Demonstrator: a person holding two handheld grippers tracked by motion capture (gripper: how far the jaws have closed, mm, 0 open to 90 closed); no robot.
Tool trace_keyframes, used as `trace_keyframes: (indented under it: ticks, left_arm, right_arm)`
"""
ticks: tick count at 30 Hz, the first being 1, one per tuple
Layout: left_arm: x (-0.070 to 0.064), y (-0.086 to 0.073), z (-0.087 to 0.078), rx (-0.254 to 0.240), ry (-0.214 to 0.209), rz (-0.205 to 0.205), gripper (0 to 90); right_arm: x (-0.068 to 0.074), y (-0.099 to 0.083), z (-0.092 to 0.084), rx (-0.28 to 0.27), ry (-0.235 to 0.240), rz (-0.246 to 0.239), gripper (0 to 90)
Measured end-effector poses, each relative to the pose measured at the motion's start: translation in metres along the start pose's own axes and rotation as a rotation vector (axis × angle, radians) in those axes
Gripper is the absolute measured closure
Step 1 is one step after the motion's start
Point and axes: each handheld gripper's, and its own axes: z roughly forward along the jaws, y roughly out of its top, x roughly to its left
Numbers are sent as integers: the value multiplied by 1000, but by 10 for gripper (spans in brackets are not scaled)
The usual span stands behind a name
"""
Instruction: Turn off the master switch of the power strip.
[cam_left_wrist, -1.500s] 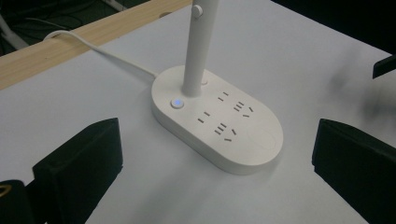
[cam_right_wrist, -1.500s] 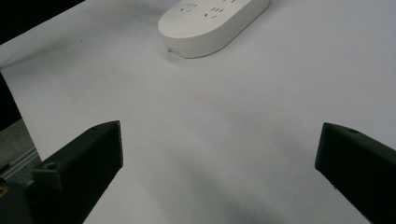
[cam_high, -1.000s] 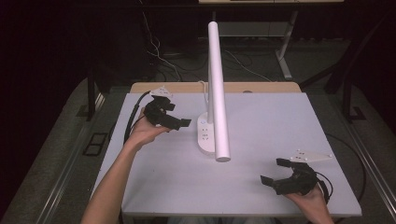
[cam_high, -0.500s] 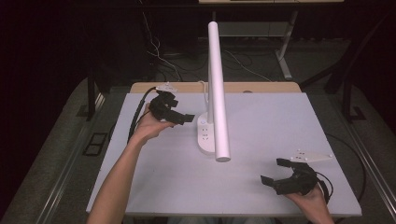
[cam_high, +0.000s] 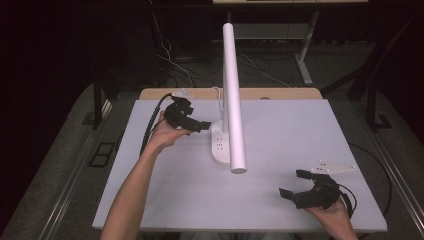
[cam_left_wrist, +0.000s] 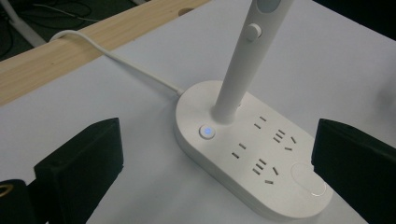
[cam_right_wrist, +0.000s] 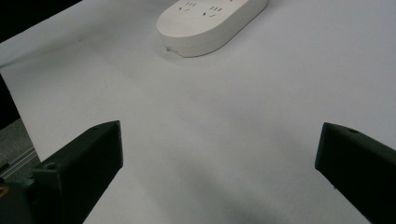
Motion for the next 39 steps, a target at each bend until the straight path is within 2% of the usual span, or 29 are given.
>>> trace_keyframes:
  ticks: [5, 8, 15, 20, 27, 30, 31, 39]
  left_arm:
    - [3, -2, 7, 26, 1, 10, 13]
    - [4, -2, 11, 19, 1, -1, 14]
    - [7, 0, 17, 38, -4, 26, 15]
    - [7, 3, 23, 34, -4, 16, 21]
    - [8, 6, 31, 60, -3, 29, 27]
    - [10, 4, 35, 62, -2, 12, 30]
    - [11, 4, 36, 72, 0, 21, 34]
    - [15, 1, 44, 58, 15, -13, 91]
  right_arm:
    - [0, 0, 0, 2, 0, 0, 2]
    - [-1, 0, 0, 2, 0, 2, 2]
    - [0, 0, 0, 3, -3, 2, 2]
    - [0, 0, 0, 5, -3, 8, 2]
    - [0, -1, 0, 5, -4, 8, 2]
    - [0, -1, 0, 5, -4, 7, 2]
    - [0, -1, 0, 6, -4, 7, 2]
    - [-1, -1, 1, 7, -8, 8, 2]
